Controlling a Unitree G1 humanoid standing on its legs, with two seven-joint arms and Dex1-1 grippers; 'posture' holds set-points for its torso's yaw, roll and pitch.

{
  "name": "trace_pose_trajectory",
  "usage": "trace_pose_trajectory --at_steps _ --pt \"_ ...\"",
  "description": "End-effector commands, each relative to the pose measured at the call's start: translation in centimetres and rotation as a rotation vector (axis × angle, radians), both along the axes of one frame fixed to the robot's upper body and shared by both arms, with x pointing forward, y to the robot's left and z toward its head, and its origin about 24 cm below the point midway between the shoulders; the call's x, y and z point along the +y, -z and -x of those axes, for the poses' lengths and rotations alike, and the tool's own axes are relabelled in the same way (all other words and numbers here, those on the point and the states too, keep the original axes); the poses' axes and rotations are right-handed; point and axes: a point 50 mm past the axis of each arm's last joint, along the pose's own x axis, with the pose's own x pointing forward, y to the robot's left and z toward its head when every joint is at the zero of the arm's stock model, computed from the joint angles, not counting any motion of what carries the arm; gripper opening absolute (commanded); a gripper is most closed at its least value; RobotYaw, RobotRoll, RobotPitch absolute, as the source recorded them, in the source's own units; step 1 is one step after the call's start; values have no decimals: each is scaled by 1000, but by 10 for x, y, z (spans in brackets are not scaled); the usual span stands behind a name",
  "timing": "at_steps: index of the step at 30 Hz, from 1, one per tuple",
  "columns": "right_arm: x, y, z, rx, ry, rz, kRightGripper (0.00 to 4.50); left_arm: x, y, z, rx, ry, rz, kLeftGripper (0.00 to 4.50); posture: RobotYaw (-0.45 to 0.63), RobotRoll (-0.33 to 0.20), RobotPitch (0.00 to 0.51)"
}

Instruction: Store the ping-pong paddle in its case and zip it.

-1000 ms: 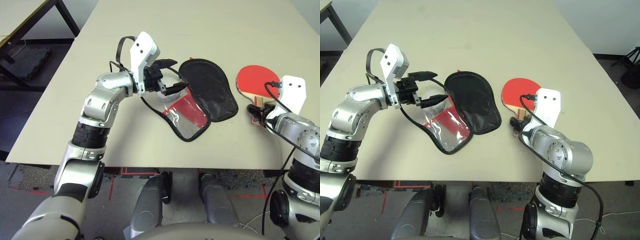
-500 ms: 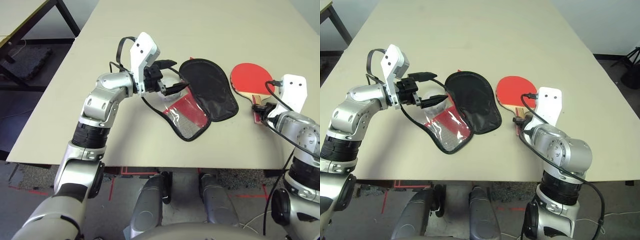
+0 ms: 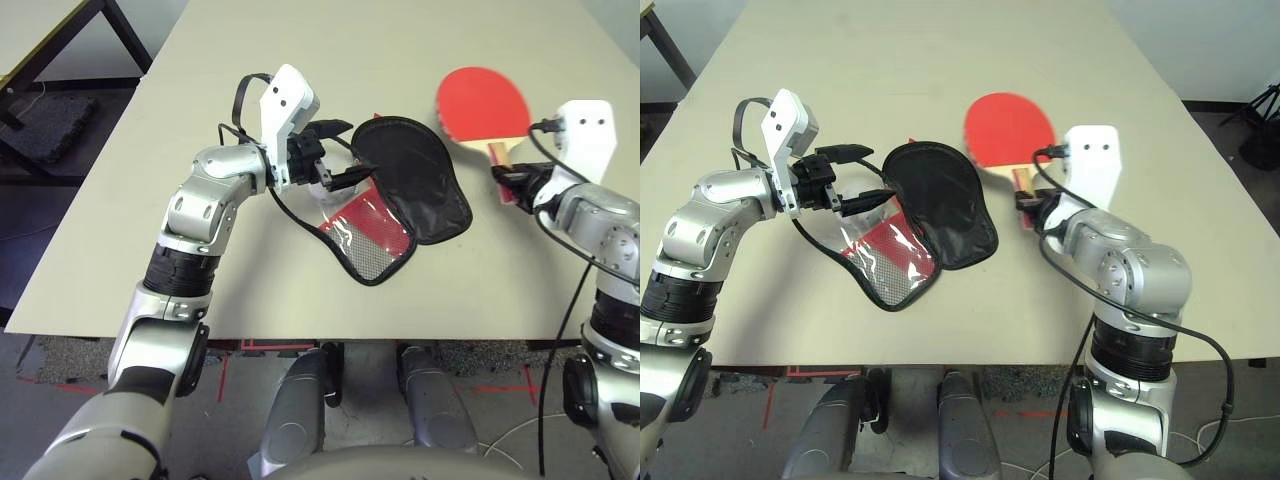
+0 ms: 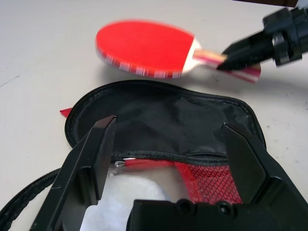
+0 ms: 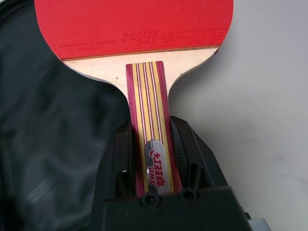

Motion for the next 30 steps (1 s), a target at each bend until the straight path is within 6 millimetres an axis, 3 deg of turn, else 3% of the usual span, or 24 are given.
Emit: trace_pose_trajectory --at_steps 1,13,22,30 --pt "18 -3 0 -9 -109 23 1110 -3 3 -1 6 13 -21 4500 -78 0 210" --pt "44 7 -5 53 -196 32 1110 -3 5 1 12 7 -21 4500 -52 0 220" --pt "48 15 -1 93 -174 19 1110 1 6 2 17 -12 -21 4500 -43 0 230" --pt "39 20 1 108 -116 19 1110 2 6 2 19 -16 -24 4500 -47 0 231"
